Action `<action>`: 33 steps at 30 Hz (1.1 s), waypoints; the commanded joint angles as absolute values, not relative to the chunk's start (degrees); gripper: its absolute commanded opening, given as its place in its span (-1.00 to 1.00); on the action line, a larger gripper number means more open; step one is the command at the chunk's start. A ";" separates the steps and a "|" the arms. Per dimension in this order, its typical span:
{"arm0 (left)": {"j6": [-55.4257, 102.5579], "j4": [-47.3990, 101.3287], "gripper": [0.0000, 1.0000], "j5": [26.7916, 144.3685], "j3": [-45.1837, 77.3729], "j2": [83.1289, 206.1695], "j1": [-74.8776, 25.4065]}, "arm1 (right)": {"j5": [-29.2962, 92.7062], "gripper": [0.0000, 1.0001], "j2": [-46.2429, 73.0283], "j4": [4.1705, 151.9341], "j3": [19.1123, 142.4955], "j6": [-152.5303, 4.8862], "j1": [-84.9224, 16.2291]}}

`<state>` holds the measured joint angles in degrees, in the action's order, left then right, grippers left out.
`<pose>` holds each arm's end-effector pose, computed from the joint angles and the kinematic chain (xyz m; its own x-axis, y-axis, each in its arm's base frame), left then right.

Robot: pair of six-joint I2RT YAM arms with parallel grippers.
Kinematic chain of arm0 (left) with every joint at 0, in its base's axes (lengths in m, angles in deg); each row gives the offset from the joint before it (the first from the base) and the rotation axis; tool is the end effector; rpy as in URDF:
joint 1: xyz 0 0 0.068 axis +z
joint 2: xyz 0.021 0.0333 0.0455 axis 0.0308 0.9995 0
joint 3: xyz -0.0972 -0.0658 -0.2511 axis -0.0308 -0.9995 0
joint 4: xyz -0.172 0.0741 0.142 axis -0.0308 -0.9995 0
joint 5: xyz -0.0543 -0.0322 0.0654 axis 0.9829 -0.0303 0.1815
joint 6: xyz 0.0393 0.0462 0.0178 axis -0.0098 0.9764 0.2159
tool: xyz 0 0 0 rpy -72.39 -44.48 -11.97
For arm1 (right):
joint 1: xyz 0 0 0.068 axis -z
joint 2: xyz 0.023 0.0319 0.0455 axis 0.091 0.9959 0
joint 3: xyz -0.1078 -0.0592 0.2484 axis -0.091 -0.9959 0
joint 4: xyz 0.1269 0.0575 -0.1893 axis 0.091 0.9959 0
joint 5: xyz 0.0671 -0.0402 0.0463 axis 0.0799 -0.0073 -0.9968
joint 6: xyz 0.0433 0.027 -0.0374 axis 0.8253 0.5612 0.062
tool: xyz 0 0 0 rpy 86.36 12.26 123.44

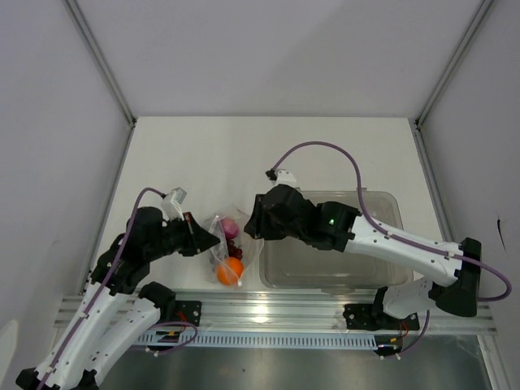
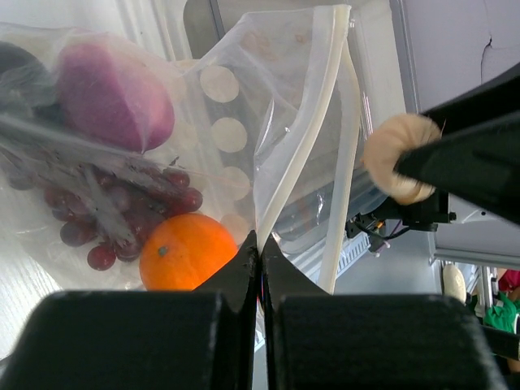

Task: Place the food in the zip-top bag and seal the zipper
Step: Place the fake vegetable in the zipper food storage bag.

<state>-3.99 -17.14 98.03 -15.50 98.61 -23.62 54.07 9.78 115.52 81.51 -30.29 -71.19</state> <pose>0.0734 -0.0537 0.2851 -0.7851 -0.2809 -0.5520 0.2320 0.6930 -0.6826 0.1225 0.2445 0.3548 -0.7825 0.0735 -0.6183 -0.3144 0.8105 0.4943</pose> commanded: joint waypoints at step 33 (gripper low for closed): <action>-4.76 -17.86 -0.99 98.41 -10.55 100.09 -23.90 | 53.67 0.84 14.59 116.39 90.43 -45.04 -79.83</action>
<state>-4.45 -19.37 98.05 -13.16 99.66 -23.62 52.21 19.42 115.19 89.05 -42.42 -77.73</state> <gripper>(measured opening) 0.005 0.927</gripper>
